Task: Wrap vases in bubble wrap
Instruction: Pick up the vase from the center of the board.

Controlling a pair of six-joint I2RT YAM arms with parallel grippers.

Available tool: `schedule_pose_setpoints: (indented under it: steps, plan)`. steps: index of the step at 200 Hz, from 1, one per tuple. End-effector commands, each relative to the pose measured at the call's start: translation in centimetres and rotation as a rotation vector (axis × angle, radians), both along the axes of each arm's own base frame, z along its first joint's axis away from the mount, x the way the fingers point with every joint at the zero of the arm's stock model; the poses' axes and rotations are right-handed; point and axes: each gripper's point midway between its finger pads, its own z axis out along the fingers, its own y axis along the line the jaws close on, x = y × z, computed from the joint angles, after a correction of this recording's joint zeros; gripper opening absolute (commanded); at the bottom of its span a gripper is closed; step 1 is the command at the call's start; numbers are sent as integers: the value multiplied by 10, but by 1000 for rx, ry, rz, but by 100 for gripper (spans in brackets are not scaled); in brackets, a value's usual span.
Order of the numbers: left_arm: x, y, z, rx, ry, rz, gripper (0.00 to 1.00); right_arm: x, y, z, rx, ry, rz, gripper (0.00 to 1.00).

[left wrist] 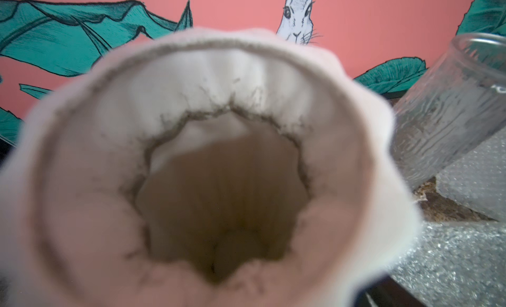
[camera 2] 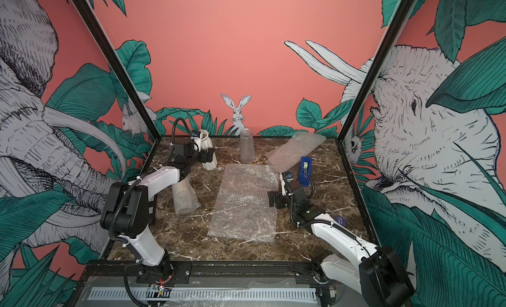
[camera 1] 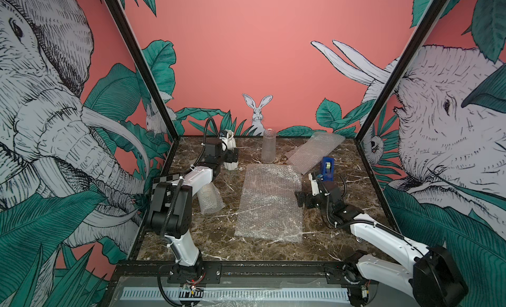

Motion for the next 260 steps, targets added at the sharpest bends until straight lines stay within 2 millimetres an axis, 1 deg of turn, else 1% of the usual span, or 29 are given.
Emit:
schedule_pose_setpoints:
  steps: [1, 29, 66, 94, 134, 153, 172, 203, 235, 260]
  plan:
    - [12, 2, 23, -3, -97, 16, 95, 3, 3, 0, 24, -6, -4, 99]
    - [14, 2, 23, 0, -127, 14, 94, 3, 4, -4, 25, 6, 0, 99]
    - [20, -1, 21, -1, -148, 2, 89, 4, 6, -4, 29, 11, 2, 99]
    - [22, -2, 26, -19, -174, 2, 82, 3, 4, -5, 27, 11, -2, 99]
    - [19, 1, 36, -42, -226, 20, 66, 3, 4, -6, 25, 16, -4, 99]
    - [15, 3, 45, -59, -248, 29, 59, 3, 4, -6, 26, 17, -4, 99]
    - [10, 10, 57, -85, -274, 68, 54, 4, 8, -6, 31, 12, 12, 99]
    - [-2, 16, 78, -129, -276, 101, 45, 6, 20, 2, 65, -49, 82, 99]
    - [-19, 23, 97, -149, -279, 126, 44, 5, 49, 22, 153, -177, 239, 98]
    - [-33, 24, 107, -188, -258, 124, 42, 4, 66, 32, 169, -250, 323, 98]
